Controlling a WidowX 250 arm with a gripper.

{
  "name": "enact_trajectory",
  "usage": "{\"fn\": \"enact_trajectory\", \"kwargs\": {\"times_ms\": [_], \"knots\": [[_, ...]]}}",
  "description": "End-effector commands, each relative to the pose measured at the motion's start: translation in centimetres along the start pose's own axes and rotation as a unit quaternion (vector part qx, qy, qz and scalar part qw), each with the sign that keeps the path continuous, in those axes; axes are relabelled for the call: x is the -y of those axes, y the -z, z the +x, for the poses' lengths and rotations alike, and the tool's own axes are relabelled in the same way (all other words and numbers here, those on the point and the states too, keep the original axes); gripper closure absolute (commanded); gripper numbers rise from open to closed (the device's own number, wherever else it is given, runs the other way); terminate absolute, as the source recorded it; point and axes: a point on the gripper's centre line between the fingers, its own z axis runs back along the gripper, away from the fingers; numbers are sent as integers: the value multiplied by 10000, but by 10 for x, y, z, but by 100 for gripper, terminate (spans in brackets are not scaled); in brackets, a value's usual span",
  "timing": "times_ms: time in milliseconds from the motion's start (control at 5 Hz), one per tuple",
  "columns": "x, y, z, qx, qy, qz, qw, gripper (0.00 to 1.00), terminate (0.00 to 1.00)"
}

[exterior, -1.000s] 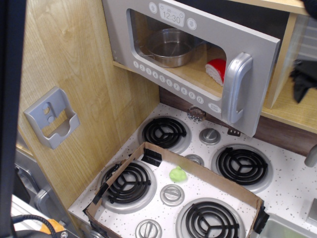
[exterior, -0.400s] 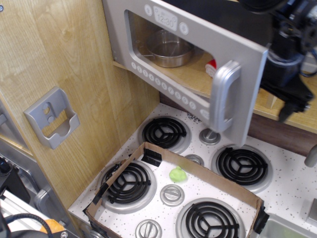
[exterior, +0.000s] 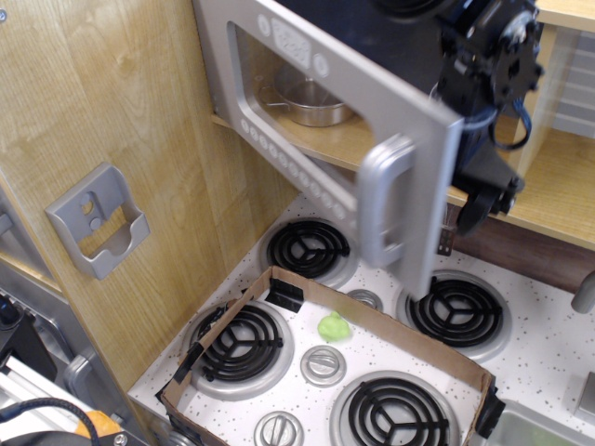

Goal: Open microwave

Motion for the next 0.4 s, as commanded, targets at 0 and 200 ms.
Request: {"fn": "enact_trajectory", "kwargs": {"times_ms": [0,200], "knots": [[-20,-14,-40,133,-795,41,9967,0,0],[-39,-9,-56,75,-978,-137,9951,0,100]]}}
